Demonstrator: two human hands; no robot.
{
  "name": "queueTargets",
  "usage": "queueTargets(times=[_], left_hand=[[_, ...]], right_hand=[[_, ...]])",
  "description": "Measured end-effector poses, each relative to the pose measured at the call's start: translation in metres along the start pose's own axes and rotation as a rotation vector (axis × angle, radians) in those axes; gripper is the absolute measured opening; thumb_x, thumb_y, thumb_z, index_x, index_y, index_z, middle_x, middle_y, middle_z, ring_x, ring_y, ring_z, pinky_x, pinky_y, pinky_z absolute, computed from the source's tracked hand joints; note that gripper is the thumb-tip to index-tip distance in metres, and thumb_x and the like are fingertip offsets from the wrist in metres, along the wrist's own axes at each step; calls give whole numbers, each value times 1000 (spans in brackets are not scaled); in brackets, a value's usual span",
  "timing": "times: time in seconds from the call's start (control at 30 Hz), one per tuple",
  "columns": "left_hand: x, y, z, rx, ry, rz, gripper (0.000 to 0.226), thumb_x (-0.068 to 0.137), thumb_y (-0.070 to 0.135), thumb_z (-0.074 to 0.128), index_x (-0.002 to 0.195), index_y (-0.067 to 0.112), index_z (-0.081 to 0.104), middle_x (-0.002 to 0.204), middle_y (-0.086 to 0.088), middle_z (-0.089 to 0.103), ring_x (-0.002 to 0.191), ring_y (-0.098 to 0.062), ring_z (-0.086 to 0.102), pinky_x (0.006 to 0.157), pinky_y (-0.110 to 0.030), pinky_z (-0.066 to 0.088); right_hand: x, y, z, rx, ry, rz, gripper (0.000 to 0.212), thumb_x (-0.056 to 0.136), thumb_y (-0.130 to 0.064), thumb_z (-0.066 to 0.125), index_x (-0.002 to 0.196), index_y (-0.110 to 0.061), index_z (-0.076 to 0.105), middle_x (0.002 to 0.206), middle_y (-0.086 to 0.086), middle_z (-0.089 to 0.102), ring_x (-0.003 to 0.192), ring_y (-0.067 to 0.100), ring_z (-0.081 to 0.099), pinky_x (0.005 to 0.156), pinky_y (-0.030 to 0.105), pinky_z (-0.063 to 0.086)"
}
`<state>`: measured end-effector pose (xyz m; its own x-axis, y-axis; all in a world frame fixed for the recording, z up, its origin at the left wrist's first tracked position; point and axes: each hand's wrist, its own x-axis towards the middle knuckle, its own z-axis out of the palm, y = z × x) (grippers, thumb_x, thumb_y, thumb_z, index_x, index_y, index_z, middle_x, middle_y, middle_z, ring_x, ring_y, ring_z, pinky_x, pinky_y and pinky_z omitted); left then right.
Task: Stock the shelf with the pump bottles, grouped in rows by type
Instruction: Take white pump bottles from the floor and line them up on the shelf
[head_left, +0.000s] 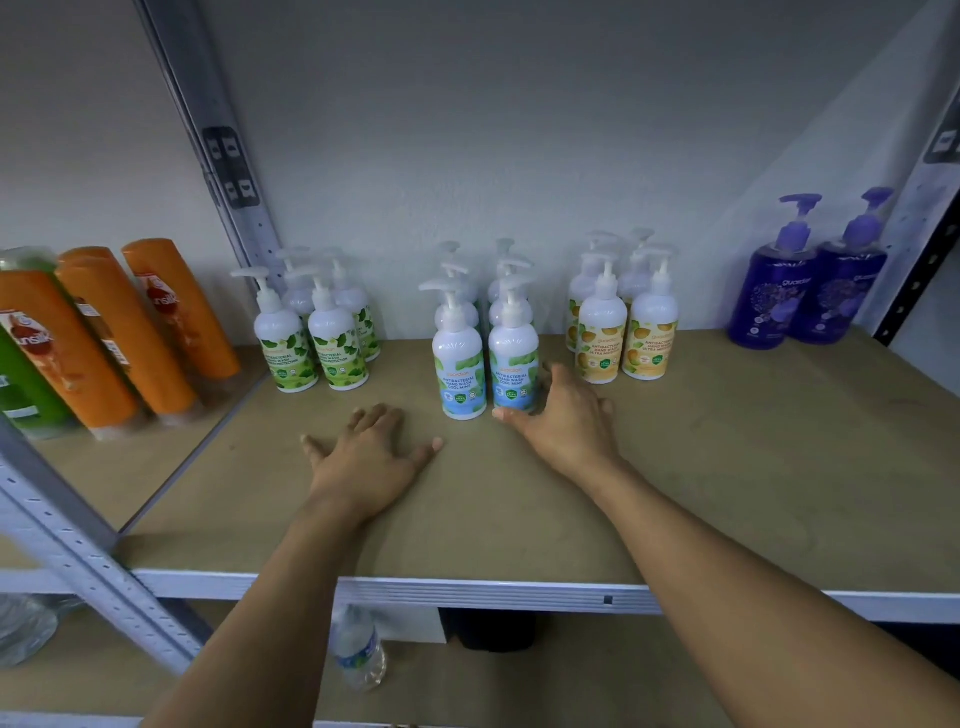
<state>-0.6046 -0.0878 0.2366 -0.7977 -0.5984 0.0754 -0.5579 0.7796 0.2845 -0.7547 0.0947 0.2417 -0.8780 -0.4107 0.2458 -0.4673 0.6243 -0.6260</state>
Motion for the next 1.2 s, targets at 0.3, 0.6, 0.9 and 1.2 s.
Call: queueTargets(times=[0.3, 0.6, 0.9, 1.2], left_hand=[[0, 1, 4, 65, -23, 38, 75, 91, 79, 25, 154, 39, 29, 166, 11, 18, 155, -18, 7, 116, -69, 2], [-10, 7, 4, 94, -22, 50, 70, 94, 74, 22, 153, 38, 29, 166, 8, 19, 155, -20, 9, 117, -67, 4], [-70, 43, 4, 64, -100, 99, 75, 93, 76, 22, 156, 35, 26, 168, 7, 11, 156, -19, 3, 119, -64, 1], [-175, 133, 29, 104, -117, 314, 77, 93, 75, 26, 158, 35, 17, 169, 4, 4, 155, -28, -2, 117, -68, 3]], right_hand=[[16, -1, 15, 31, 81, 53, 56, 72, -59, 78, 113, -27, 59, 112, -8, 68, 108, 19, 62, 94, 42, 39], [7, 1, 7, -14, 18, 20, 61, 79, -58, 73, 126, -23, 53, 124, -5, 63, 120, 21, 56, 98, 43, 33], [-76, 57, -69, -454, -249, -130, 73, 93, -74, 29, 153, -33, 34, 164, -3, 24, 151, 16, 18, 120, 46, 16], [-246, 149, -182, -492, -216, -163, 84, 85, -76, 20, 156, -31, 30, 167, -2, 17, 153, 19, 16, 122, 46, 20]])
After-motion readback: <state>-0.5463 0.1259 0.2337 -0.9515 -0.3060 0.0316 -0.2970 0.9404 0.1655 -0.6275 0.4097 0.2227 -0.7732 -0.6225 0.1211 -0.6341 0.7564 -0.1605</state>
